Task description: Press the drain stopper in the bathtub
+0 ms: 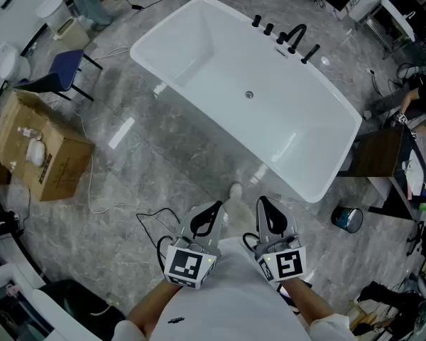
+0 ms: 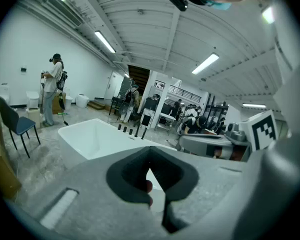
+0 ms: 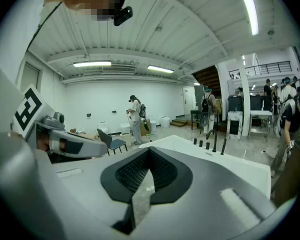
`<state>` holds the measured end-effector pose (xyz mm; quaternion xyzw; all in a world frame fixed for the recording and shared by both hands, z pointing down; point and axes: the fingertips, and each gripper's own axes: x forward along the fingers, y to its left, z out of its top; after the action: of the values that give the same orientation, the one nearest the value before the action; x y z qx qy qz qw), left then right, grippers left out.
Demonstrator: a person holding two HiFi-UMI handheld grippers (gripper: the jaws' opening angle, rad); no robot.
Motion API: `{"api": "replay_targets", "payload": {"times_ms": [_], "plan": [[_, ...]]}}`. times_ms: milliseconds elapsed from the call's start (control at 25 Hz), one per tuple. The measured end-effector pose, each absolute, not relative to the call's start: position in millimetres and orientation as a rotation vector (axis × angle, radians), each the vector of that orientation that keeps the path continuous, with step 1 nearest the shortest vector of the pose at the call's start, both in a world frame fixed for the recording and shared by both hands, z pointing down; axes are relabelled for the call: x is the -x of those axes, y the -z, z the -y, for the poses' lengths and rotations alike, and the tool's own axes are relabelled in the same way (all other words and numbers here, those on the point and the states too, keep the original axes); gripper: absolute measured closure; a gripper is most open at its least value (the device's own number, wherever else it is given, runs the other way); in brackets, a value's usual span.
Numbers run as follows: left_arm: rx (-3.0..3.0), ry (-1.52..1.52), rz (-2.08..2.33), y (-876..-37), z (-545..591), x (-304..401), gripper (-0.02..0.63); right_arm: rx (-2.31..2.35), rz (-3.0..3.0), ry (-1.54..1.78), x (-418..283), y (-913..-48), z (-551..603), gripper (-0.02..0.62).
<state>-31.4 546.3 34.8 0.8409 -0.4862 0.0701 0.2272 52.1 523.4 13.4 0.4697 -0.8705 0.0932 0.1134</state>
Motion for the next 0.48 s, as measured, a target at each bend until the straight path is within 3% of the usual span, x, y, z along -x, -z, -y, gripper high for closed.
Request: {"api": "replay_targets", "payload": {"times_ms": [240,480], "plan": [[-2.314,-0.220,1.399,-28.8,-607.0,-18.9,0.601,-1.402,2.596,-0.219,-114.3,6.6,-579.6,0.603],[-2.323,-0.121,1.540,2.5,-625.1,-106.1,0.601,-1.410,2.639,-0.256,-220.5,16.1,-615.0,0.602]]}}
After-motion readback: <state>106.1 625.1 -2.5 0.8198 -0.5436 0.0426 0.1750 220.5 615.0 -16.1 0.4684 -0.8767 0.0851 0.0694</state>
